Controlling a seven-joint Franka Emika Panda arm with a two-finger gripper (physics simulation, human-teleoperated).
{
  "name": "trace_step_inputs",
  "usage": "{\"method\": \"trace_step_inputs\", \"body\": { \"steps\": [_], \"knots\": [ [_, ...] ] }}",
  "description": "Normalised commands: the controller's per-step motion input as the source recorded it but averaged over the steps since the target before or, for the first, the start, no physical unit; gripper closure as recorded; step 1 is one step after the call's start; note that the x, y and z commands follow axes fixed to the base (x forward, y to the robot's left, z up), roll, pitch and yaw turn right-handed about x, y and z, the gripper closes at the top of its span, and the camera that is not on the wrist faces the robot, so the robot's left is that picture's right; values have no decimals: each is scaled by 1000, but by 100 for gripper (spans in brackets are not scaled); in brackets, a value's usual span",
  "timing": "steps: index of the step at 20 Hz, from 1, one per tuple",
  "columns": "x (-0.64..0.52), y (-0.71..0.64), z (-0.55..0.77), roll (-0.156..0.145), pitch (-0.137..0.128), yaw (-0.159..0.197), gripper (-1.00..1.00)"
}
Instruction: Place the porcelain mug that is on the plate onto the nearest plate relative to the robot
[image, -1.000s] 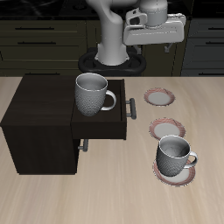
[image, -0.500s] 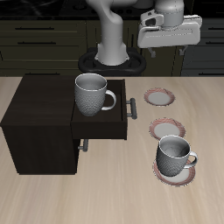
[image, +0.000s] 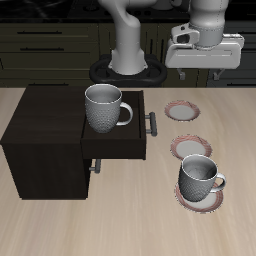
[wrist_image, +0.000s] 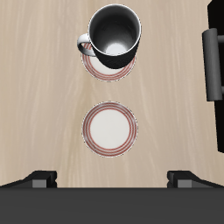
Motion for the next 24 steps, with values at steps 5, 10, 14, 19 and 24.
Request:
{"method": "trace_step_inputs", "body": {
  "steps": [5, 10, 14, 19, 24],
  "knots": [
    [325, -69, 47, -16, 11, -24, -100],
    [393, -135, 55, -8, 2, -26, -100],
    [305, -88, 35, 34, 12, -5, -100],
    [287, -111, 71, 19, -22, 23, -100],
    [281, -147, 48, -10, -29, 35, -100]
  ]
}}
